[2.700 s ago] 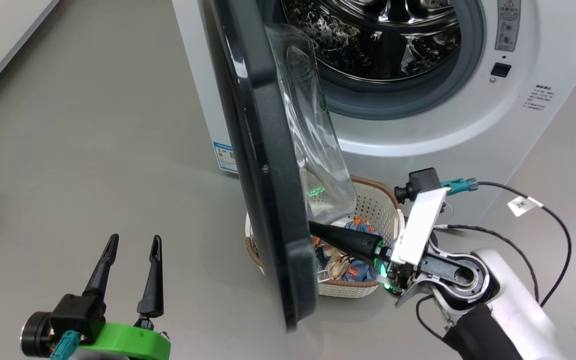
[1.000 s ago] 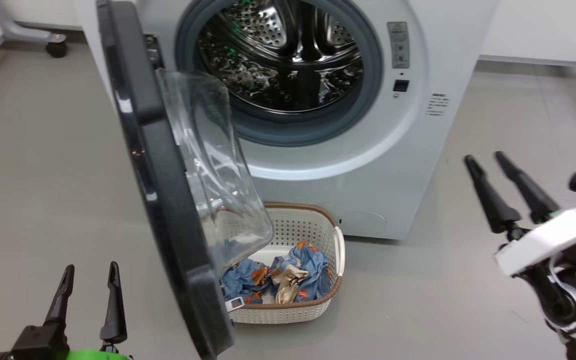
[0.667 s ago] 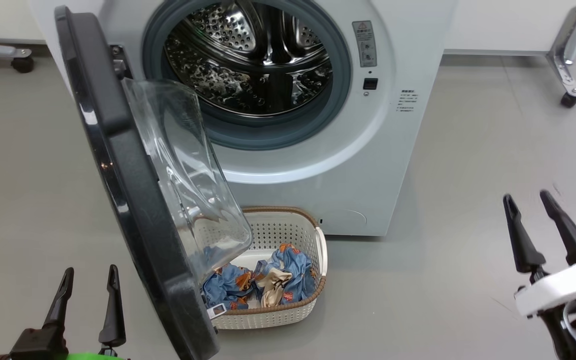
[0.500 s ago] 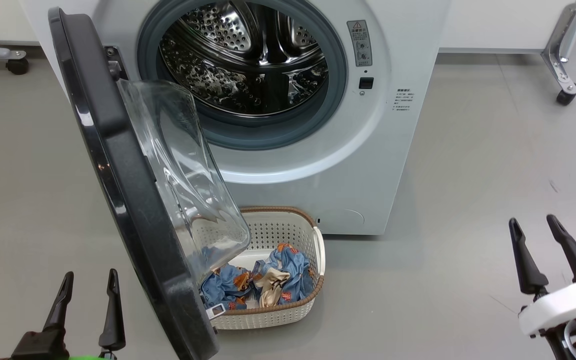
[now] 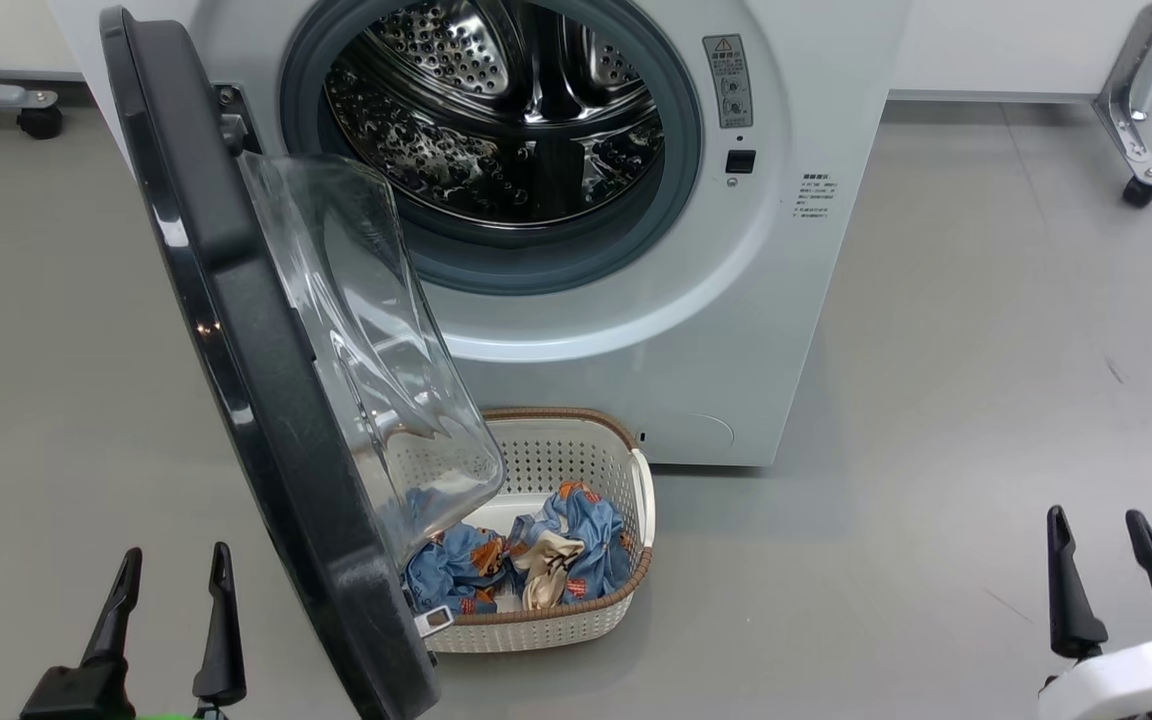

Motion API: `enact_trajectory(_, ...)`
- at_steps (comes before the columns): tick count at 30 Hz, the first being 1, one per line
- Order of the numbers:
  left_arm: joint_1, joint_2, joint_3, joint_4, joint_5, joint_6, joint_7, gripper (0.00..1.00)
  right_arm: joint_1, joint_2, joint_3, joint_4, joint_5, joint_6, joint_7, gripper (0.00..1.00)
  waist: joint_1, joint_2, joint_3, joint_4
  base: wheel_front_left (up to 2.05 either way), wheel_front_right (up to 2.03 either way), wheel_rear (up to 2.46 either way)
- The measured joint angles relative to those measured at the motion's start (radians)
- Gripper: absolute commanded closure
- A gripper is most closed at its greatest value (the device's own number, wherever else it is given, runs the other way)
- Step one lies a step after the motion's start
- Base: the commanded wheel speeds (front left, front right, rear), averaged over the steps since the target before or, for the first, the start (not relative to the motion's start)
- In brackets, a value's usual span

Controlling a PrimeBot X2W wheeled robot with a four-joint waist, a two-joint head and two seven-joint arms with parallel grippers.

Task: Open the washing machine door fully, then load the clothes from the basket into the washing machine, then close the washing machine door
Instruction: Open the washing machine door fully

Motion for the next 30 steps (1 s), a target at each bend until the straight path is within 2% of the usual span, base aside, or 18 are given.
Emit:
enact_trajectory(6,0.0,0.0,0.0,0.002,-0.001,0.0,0.0,0.0,0.051,0.04,-0.043,0.005,-0.048,0.0,0.0,0.0,0.0,0.0,0.006,0.003,0.0,0.0,0.0)
enact_trajectory(19,0.0,0.0,-0.005,0.013,-0.026,0.0,0.0,0.0,0.078,0.044,-0.072,0.037,-0.193,0.0,0.0,0.0,0.0001,0.0,0.006,0.014,0.0,0.0,0.0)
enact_trajectory(30,0.006,0.0,-0.005,0.03,-0.027,-0.002,0.0,0.0,0.078,0.072,-0.099,0.02,-0.238,0.012,0.0,0.0,0.0,0.0,-0.004,0.022,0.0,0.0,0.0)
